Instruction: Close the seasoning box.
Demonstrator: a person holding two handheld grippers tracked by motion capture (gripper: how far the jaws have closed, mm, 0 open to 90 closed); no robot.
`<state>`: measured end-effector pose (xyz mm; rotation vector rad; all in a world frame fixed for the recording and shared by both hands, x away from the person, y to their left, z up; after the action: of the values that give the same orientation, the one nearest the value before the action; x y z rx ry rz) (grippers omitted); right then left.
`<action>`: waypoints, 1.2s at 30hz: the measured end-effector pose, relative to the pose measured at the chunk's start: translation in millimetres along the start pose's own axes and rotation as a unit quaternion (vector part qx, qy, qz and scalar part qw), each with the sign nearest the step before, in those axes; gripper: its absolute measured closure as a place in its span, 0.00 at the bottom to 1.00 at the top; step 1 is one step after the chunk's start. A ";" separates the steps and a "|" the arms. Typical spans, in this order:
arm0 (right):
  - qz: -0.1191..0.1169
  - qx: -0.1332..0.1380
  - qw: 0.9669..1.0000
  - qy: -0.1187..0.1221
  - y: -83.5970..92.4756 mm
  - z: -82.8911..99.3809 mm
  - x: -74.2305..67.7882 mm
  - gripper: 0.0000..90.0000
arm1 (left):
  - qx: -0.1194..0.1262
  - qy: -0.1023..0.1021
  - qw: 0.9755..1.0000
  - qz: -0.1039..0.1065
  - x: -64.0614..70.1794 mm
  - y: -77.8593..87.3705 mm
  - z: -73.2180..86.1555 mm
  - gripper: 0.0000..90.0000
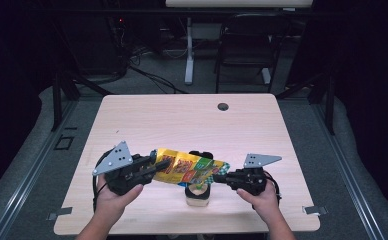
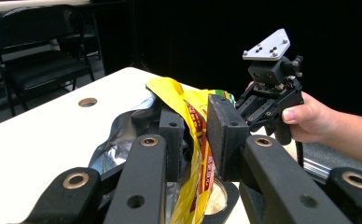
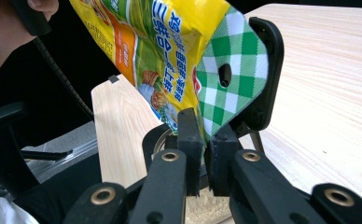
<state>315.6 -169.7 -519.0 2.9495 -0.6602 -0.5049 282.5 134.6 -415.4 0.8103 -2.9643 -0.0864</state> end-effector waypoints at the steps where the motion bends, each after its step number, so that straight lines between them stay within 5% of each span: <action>1: 0.002 -0.002 1.000 0.001 0.0 0.2 0.0 0.95 | -0.001 0.000 1.000 0.000 -0.1 0.0 0.2 0.85; 36: -0.001 -0.016 1.000 0.002 -3.7 4.7 0.9 0.97 | 0.001 -0.005 1.000 0.003 2.2 -1.8 -2.5 0.85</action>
<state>316.3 -166.8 -524.3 2.9209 -0.6411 -0.5042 281.7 131.8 -412.9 0.8044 -2.9765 -0.0879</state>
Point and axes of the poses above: each handheld gripper's, and its own axes: y roughly backward along the jaws, z roughly out of its underside, x roughly to its right, the point moved 3 cm from there along -y, roughly forward along the jaws, and after that the axes turned 12 degrees about x, right-handed, at the moved point
